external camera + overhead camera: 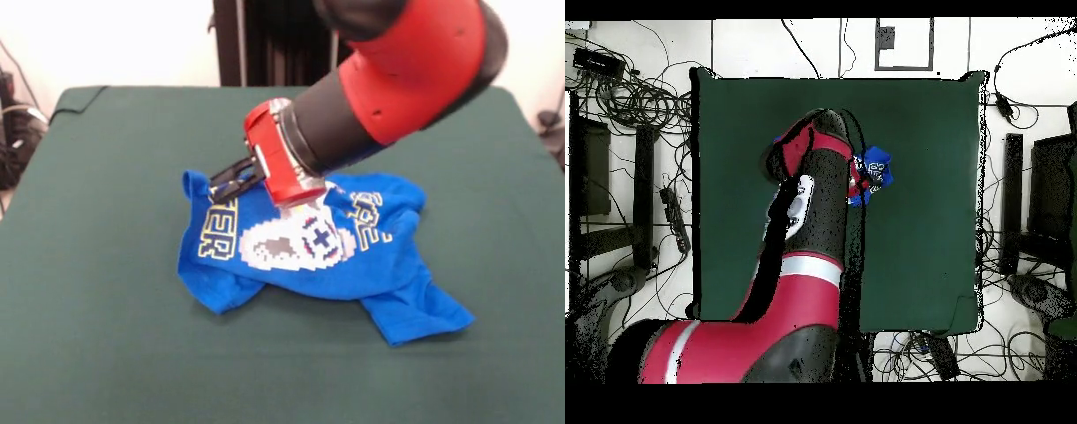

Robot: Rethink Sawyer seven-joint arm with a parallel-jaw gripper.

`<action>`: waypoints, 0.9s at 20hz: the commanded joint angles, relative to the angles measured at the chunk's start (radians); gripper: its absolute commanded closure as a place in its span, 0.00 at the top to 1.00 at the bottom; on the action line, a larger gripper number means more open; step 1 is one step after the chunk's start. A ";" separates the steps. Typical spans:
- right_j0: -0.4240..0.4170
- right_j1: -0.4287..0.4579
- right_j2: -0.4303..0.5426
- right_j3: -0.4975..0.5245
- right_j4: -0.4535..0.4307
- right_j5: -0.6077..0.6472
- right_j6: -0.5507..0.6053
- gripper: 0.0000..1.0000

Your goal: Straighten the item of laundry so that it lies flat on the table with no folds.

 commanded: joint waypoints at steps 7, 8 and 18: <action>0.188 0.286 -0.279 -0.238 -0.238 0.293 0.369 0.00; 0.188 0.291 -0.284 -0.242 -0.238 0.299 0.376 0.00; 0.025 0.159 -0.046 -0.219 -0.003 -0.102 0.305 0.00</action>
